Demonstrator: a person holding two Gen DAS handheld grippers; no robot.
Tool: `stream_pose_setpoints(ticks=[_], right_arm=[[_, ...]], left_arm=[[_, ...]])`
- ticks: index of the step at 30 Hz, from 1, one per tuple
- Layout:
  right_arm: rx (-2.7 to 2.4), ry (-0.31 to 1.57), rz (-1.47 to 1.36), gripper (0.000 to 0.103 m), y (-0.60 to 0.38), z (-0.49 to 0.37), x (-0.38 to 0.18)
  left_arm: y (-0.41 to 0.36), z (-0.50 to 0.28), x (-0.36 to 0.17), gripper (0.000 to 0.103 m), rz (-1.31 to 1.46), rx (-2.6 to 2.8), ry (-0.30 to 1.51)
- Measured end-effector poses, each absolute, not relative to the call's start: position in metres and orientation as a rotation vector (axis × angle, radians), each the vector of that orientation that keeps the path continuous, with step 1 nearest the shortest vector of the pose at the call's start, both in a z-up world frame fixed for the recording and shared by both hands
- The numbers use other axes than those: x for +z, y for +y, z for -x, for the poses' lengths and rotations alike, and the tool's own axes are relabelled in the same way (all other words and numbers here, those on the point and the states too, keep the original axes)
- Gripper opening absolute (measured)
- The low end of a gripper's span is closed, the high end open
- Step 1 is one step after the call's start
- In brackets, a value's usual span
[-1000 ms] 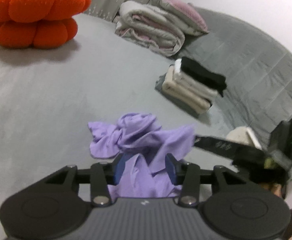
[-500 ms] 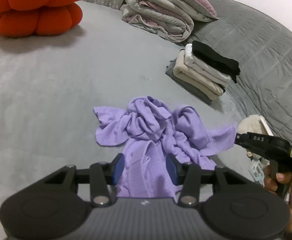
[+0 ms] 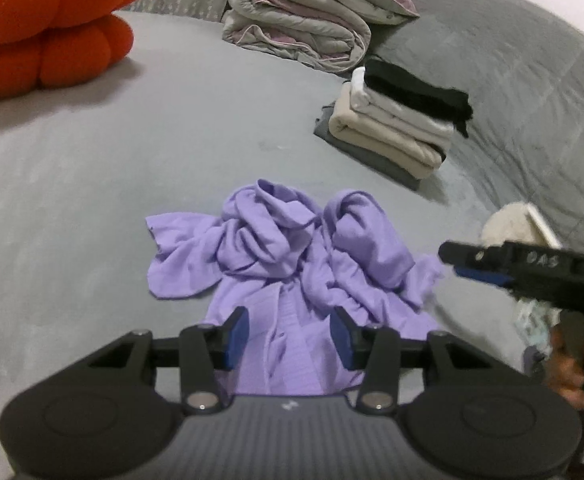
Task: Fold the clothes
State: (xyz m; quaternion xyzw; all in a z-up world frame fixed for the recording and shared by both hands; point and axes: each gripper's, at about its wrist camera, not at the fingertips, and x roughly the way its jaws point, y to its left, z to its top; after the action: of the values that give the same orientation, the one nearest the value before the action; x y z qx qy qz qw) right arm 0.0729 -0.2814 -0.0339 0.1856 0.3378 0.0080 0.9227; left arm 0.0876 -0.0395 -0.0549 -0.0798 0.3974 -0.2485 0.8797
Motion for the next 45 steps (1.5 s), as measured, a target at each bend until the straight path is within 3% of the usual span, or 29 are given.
stream_pose_setpoints(ticks=[3,5,7,10,25,45], right_arm=[[0.032,0.684,-0.361,0.042,-0.277,-0.071,-0.032],[0.045,0.687,-0.35,0.042,-0.274,-0.071,-0.032],[0.053,0.696,-0.338,0.042,-0.271,-0.071,-0.034],[0.066,0.712,-0.324,0.042,-0.266,-0.072,-0.037],[0.099,0.718,-0.308,0.042,-0.257,-0.077,-0.038],[0.126,0.732,-0.314,0.042,-0.237,-0.101,-0.042]], left_arm=[[-0.048,-0.087,-0.058,0.043,0.111,-0.477,0.818],[-0.05,-0.087,-0.059,0.034,0.098,-0.443,0.815],[-0.049,-0.088,-0.06,0.016,0.103,-0.417,0.813],[-0.042,-0.088,-0.057,0.007,0.13,-0.394,0.8],[0.044,-0.094,-0.024,0.003,0.263,-0.194,0.681],[0.128,-0.163,-0.013,0.003,0.194,0.065,0.607]])
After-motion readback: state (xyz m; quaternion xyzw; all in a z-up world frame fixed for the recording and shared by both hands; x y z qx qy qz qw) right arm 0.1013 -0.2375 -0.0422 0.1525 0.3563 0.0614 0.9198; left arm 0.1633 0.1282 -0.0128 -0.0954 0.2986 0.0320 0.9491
